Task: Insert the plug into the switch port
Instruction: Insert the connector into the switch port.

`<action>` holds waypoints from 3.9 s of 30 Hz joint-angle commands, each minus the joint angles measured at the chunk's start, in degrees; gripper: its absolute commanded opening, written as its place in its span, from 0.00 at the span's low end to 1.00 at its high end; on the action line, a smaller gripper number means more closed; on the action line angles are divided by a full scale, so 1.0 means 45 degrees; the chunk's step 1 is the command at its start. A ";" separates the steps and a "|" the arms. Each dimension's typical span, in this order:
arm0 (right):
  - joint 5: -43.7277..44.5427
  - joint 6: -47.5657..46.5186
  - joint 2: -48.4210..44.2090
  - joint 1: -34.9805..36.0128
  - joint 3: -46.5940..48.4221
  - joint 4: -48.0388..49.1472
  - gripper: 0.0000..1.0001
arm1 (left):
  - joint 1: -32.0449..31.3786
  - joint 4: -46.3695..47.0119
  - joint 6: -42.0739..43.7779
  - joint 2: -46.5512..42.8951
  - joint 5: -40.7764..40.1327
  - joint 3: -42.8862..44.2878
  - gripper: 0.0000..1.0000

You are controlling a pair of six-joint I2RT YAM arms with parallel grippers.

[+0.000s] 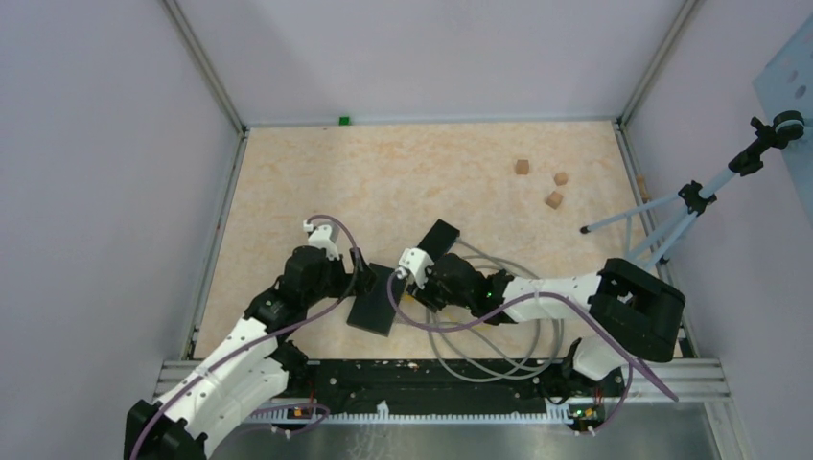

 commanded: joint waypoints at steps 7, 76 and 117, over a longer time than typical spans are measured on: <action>0.3314 0.4982 -0.1979 -0.0725 0.2374 -0.4295 0.44 | 0.0018 -0.1558 -0.0634 -0.1581 -0.0502 0.1435 0.99; -0.0141 0.1005 -0.3366 -0.1072 0.1824 -0.4348 0.62 | 0.0018 -0.3169 -0.1797 -0.1796 -0.1965 0.2660 0.99; -0.4929 -0.3609 0.5075 -0.1556 0.5257 -0.2116 0.06 | 0.3650 0.6734 -0.1320 0.6218 0.4035 -0.1589 0.60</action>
